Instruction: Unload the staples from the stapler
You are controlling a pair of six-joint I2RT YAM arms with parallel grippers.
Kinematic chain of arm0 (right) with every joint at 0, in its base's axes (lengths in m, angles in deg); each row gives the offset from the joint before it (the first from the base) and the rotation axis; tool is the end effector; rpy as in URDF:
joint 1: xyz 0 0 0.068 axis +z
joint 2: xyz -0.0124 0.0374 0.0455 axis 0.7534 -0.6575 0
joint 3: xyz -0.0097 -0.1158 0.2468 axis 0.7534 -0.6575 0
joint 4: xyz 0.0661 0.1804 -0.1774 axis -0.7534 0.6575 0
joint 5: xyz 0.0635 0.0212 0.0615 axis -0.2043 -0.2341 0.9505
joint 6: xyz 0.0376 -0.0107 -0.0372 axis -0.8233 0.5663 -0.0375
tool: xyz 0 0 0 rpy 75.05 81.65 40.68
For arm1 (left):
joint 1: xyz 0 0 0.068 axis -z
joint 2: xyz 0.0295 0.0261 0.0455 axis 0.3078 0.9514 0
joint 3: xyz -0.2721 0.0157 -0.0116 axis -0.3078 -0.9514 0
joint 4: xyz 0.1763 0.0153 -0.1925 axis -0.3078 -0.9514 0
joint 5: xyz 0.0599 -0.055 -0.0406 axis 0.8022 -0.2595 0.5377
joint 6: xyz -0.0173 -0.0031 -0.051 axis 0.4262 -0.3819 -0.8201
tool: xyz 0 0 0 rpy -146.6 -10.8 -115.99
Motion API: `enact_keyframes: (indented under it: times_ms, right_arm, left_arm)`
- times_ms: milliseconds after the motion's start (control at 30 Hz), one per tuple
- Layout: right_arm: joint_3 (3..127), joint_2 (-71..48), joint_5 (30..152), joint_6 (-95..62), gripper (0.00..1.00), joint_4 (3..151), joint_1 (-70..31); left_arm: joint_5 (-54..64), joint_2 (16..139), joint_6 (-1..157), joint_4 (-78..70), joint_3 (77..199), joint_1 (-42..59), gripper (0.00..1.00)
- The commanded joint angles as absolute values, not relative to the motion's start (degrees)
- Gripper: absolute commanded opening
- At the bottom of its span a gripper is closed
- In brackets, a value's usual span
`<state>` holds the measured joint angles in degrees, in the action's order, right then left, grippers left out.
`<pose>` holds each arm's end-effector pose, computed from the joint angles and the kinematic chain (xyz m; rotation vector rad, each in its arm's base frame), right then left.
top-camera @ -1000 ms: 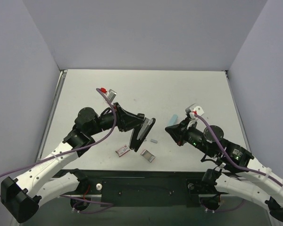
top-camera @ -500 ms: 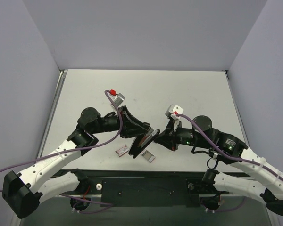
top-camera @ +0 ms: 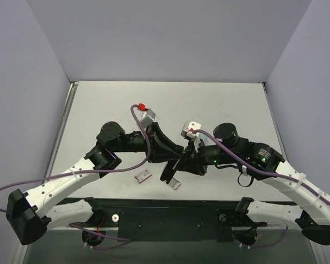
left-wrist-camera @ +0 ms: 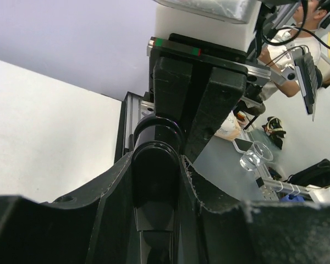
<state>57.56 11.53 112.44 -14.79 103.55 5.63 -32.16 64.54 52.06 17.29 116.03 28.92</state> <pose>0.1074 0.1807 0.4113 -1.1695 1.6144 1.1709 0.1492 -0.1964 0.3737 0.8954 1.4311 -1.6948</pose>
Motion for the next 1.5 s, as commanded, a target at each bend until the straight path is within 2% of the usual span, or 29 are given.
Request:
enact_keyframes:
  times_ms: [0,433,700,933,1167,1467]
  right_arm:
    - [60.3,7.2,115.2,-13.0,0.00,83.1,6.0]
    - [40.2,30.0,98.5,-19.7,0.00,85.0,5.1]
    - [32.1,38.6,87.5,-24.8,0.00,88.8,5.0]
    - [28.3,40.4,80.5,-27.6,0.00,92.2,5.0]
    - [26.0,40.9,78.0,-29.3,0.00,92.5,5.0]
    - [25.8,38.0,67.9,-34.2,0.00,94.3,5.0]
  left_arm:
    - [-39.4,66.2,56.4,15.1,118.9,37.4,0.00]
    - [-18.1,65.0,67.1,3.9,123.9,37.3,0.00]
    - [-6.9,67.6,73.3,-1.6,128.4,33.9,0.00]
    - [3.3,74.1,75.1,-3.5,132.9,29.4,0.00]
    - [6.1,83.5,74.0,-2.1,135.0,23.1,0.00]
    - [14.9,98.9,76.5,-5.6,143.9,20.4,0.00]
